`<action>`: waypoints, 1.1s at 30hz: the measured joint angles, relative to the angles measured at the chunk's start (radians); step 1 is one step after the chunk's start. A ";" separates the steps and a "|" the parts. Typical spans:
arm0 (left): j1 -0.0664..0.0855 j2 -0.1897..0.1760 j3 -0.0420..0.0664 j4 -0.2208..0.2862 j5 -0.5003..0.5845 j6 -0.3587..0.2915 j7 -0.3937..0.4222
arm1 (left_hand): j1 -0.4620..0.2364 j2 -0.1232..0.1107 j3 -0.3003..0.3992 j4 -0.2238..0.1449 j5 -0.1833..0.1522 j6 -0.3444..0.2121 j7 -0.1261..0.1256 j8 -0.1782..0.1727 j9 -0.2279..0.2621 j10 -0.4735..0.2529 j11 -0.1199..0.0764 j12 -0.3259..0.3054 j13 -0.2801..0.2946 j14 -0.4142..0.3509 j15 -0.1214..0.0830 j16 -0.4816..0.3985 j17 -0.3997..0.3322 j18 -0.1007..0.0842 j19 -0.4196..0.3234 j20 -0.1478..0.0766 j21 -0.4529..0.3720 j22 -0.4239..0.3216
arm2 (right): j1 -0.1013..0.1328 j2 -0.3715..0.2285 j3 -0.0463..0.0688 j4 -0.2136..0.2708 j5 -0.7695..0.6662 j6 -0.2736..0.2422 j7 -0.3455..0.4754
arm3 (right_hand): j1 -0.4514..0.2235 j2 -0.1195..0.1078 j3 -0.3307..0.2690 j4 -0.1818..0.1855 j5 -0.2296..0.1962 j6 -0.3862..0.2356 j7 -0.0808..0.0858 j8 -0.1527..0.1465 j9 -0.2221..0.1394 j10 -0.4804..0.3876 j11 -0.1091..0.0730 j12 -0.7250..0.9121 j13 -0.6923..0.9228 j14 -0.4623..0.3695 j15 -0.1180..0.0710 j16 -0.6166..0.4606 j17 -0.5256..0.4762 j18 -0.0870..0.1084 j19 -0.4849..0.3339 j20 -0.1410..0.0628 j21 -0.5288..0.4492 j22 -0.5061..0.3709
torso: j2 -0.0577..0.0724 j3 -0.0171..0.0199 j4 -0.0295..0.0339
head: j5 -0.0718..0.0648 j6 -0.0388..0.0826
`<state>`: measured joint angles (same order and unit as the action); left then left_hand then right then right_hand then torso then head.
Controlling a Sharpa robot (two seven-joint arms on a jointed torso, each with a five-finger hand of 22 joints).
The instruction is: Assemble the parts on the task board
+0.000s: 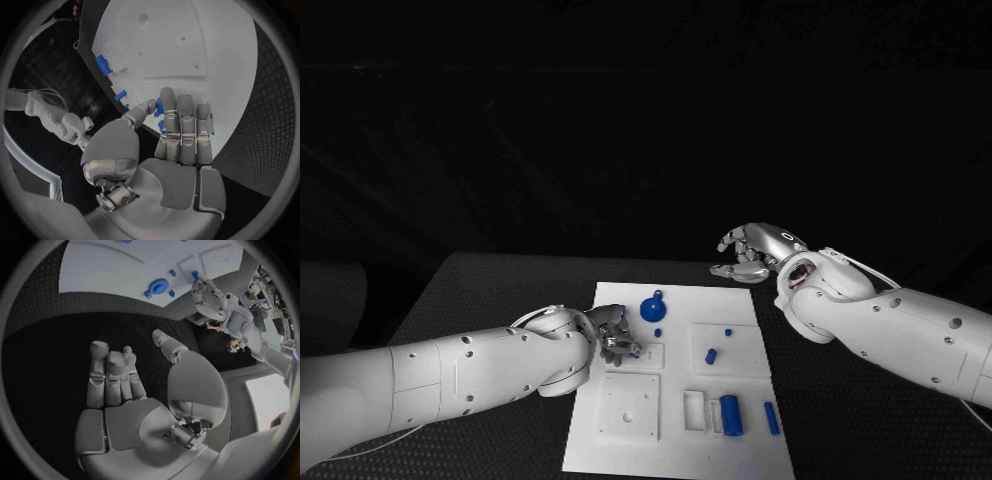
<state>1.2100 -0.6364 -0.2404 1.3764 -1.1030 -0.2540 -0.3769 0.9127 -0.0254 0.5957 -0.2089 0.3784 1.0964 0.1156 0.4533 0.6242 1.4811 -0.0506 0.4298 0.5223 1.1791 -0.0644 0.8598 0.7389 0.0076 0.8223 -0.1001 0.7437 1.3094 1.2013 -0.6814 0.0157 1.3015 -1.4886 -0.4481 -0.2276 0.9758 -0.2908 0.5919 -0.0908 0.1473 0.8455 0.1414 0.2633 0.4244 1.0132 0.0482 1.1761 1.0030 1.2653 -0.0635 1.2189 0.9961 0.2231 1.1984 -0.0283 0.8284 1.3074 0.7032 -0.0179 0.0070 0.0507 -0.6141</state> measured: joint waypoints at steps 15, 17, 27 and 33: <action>-0.001 0.006 0.000 -0.007 -0.012 -0.001 -0.001 | 0.001 0.002 0.000 0.000 -0.004 -0.002 -0.002 0.000 0.003 0.000 0.000 0.000 0.002 0.000 0.000 0.004 -0.002 0.000 0.000 0.000 0.005 0.000 | 0.000 0.001 0.000 0.000 0.000 0.002 0.000 | 0.000 0.000 -0.001 0.001 0.000 0.000 0.000 0.000 0.000 0.000 0.000 0.000 -0.002 0.000 0.001 0.000 0.000 0.000 0.000 0.000 0.000 0.000 | 0.000 0.0003 -0.0004 | -0.002 0.003; -0.001 0.007 0.000 -0.008 -0.012 -0.001 -0.002 | -0.001 0.004 0.002 -0.003 -0.004 -0.002 -0.002 0.000 0.003 0.000 0.000 0.000 0.003 0.000 0.000 0.004 -0.002 0.000 0.000 0.000 0.008 0.000 | 0.000 0.001 0.000 0.000 0.001 0.002 0.000 | 0.000 0.000 -0.001 0.001 0.000 0.000 0.000 0.000 0.000 0.000 0.000 0.000 -0.002 -0.001 0.001 0.000 0.000 0.000 0.000 0.000 0.000 0.000 | 0.000 0.0003 -0.0003 | -0.002 0.003; -0.005 0.016 0.002 -0.015 -0.017 0.000 -0.001 | -0.003 0.006 0.003 -0.003 -0.004 -0.002 -0.002 -0.001 0.003 0.000 0.000 0.000 0.003 0.000 0.000 0.004 -0.005 0.015 0.000 0.000 0.009 -0.001 | 0.000 0.002 0.000 0.000 0.001 0.005 0.000 | 0.000 0.000 -0.001 0.001 0.004 0.000 0.000 0.000 0.000 0.000 0.000 0.000 -0.003 -0.001 0.001 0.000 0.000 0.000 0.004 0.000 0.000 0.000 | 0.000 0.0000 -0.0005 | -0.004 0.005; -0.005 0.016 0.004 -0.015 -0.019 0.007 -0.001 | -0.003 0.006 0.004 -0.001 -0.008 -0.002 -0.003 -0.001 0.004 -0.001 0.001 0.004 0.004 -0.004 -0.004 0.004 -0.005 0.000 0.000 0.000 0.011 -0.001 | 0.000 0.001 0.000 0.000 0.001 0.008 -0.001 | 0.000 0.000 -0.001 0.001 0.004 0.000 0.000 0.000 0.000 0.000 0.000 0.000 -0.003 0.000 0.001 0.000 0.000 0.000 0.004 0.000 -0.001 0.000 | 0.000 0.0000 -0.0005 | -0.005 0.002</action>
<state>1.2054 -0.6203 -0.2366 1.3617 -1.1224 -0.2469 -0.3777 0.9093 -0.0195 0.6000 -0.2103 0.3704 1.0939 0.1131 0.4520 0.6286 1.4805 -0.0500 0.4336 0.5263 1.1755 -0.0680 0.8635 0.7342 0.0072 0.8224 -0.1002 0.7546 1.3086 1.2013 -0.6803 0.0158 1.3012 -1.4877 -0.4400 -0.2284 0.9758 -0.2908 0.5907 -0.0896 0.1511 0.8452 0.1412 0.2632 0.4243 1.0132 0.0482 1.1760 1.0004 1.2648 -0.0630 1.2189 0.9962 0.2232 1.2025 -0.0286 0.8276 1.3074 0.7036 -0.0179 0.0065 0.0461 -0.6121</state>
